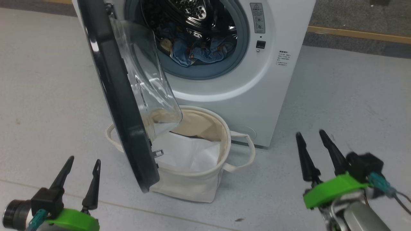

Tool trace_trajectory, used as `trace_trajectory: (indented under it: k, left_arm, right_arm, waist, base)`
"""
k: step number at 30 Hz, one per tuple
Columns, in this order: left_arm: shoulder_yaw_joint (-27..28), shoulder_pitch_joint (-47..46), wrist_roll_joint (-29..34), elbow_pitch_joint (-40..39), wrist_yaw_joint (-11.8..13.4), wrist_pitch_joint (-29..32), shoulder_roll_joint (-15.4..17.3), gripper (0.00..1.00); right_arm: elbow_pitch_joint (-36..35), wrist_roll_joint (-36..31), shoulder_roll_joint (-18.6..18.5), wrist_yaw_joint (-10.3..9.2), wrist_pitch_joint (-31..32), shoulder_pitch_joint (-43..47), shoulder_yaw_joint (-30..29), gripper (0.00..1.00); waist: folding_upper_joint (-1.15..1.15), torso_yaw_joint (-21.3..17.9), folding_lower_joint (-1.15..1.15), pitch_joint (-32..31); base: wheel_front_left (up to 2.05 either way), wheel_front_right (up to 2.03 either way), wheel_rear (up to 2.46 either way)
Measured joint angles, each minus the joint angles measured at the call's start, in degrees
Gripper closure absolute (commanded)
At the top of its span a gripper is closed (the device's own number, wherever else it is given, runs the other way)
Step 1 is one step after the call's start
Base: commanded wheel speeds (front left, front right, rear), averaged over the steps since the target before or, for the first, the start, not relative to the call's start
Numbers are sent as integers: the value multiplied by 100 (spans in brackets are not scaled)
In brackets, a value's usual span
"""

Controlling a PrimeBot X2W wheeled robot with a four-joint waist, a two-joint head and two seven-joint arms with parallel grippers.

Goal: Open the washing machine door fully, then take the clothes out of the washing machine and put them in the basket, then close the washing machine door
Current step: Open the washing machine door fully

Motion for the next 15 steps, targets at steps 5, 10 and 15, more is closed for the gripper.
trace_trajectory:
  k: [5,10,15]
  left_arm:
    - [11,35,-43,-31,-1,0,23,0]
    - [48,41,-100,-42,-2,0,40,0]
    - [103,76,-140,-67,-1,0,70,0]
  right_arm:
    - [-383,-468,175,0,1,767,-560,0]
    - [-572,-727,314,0,0,1069,-848,0]
    - [-573,-893,337,0,1,1148,-901,0]
  waist:
    - [0,-48,0,-23]
    - [0,-118,0,-20]
    - [0,-197,0,3]
  base:
    - [0,0,0]
    - [0,0,0]
    - [0,0,0]
